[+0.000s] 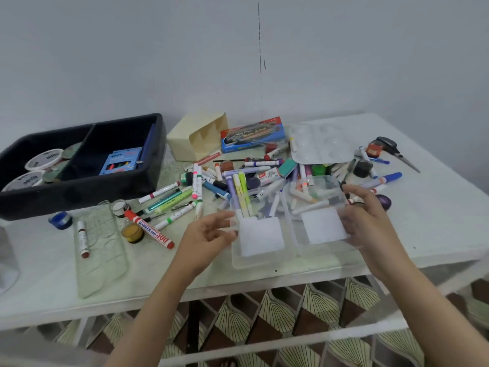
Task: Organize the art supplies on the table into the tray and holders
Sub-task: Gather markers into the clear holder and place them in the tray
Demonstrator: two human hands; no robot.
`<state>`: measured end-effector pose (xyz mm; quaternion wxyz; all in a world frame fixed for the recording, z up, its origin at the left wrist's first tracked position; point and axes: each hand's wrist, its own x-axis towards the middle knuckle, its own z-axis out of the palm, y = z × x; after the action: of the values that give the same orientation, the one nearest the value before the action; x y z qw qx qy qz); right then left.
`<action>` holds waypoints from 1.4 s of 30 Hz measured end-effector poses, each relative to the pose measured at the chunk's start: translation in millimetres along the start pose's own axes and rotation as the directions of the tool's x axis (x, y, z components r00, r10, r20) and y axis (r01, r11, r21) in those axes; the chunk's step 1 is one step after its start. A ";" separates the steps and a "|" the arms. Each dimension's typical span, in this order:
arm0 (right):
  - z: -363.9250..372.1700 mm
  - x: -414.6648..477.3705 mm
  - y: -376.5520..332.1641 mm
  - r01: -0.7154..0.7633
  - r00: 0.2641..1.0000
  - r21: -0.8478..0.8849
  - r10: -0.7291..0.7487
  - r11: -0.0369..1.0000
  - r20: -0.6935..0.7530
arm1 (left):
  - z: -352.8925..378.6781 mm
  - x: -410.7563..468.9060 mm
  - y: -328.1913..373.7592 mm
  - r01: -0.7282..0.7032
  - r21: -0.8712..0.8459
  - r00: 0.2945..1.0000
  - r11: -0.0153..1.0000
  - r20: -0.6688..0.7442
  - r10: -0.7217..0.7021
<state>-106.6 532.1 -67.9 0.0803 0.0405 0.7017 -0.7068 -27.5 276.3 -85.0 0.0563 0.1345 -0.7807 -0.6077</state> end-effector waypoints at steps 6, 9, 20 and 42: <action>-25.1 -13.6 16.4 0.057 0.998 -0.254 -0.046 0.965 0.048 | 12.6 -26.5 -14.0 0.087 0.088 0.996 0.992 0.025 -0.089; -30.5 -16.4 25.9 0.132 0.991 -0.355 -0.118 0.926 0.061 | 17.7 -33.4 -18.4 0.093 0.152 0.995 0.984 0.007 -0.095; -24.3 -9.0 50.7 0.372 0.922 -0.711 -0.328 0.597 0.207 | 23.2 -37.1 -18.0 -0.015 0.422 0.992 0.906 -0.106 0.066; 8.9 -1.9 64.2 0.487 0.836 -0.790 -0.461 0.374 0.297 | -2.4 -33.4 -40.6 -0.075 0.537 0.987 0.840 -0.080 0.139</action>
<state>-93.3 523.3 -130.7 -0.1068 -0.2150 0.9320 -0.2716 10.8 274.2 -120.9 0.0960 0.1361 -0.9200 -0.3547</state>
